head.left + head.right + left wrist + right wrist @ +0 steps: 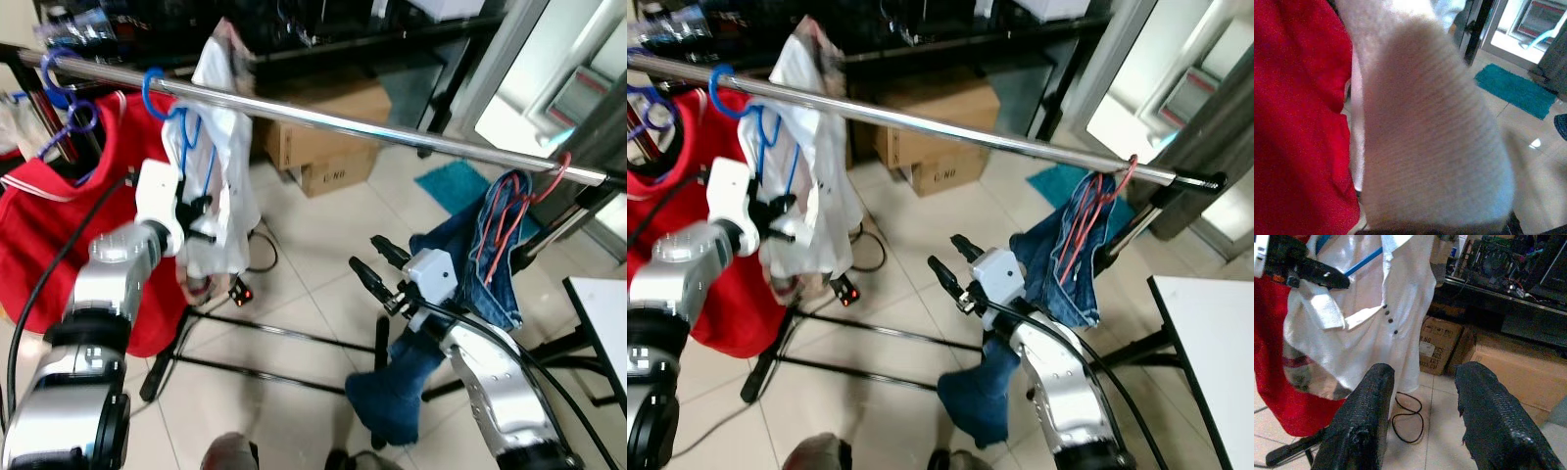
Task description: Hang hanger
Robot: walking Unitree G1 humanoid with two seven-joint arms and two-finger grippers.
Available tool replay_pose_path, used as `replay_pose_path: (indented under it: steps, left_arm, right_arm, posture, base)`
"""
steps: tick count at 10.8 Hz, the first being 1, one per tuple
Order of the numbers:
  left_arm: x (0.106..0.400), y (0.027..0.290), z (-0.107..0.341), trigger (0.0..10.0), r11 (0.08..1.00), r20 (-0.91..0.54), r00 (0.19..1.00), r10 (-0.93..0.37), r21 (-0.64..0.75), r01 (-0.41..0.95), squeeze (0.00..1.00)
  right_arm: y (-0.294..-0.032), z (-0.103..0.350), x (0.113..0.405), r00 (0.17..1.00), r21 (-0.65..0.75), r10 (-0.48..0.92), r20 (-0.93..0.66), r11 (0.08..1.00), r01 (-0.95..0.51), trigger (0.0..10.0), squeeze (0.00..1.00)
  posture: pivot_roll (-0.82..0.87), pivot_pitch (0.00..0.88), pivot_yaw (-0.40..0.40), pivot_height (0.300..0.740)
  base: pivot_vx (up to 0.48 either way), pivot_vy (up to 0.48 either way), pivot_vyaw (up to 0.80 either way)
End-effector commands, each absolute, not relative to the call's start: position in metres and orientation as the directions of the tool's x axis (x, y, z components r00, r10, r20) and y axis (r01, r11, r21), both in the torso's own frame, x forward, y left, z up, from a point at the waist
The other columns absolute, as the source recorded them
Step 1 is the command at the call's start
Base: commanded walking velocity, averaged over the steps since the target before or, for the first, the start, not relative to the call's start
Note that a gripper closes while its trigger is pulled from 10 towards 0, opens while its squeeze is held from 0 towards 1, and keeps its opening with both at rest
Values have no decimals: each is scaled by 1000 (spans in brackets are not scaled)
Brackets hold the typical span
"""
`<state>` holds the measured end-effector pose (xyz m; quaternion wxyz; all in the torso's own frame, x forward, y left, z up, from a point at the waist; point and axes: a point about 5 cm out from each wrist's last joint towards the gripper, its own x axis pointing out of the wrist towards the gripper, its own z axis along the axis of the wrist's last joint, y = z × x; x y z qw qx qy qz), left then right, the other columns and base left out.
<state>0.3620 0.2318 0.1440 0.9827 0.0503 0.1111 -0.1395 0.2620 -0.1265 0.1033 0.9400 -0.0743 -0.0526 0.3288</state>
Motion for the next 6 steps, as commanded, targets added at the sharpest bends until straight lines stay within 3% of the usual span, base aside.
replay_pose_path:
  steps: [1,6]
  left_arm:
    - [365,232,144,10000,960,-245,934,-259,39,276,0]
    - [370,225,156,10000,954,-177,944,-279,59,293,0]
  right_arm:
    - [-133,104,259,787,-170,616,37,780,-602,10000,0]
    - [-137,108,252,797,-159,604,19,789,-594,10000,0]
  posture:
    - [213,158,-102,740]
    - [190,176,-114,740]
  base:
    - [0,0,0]
    - [0,0,0]
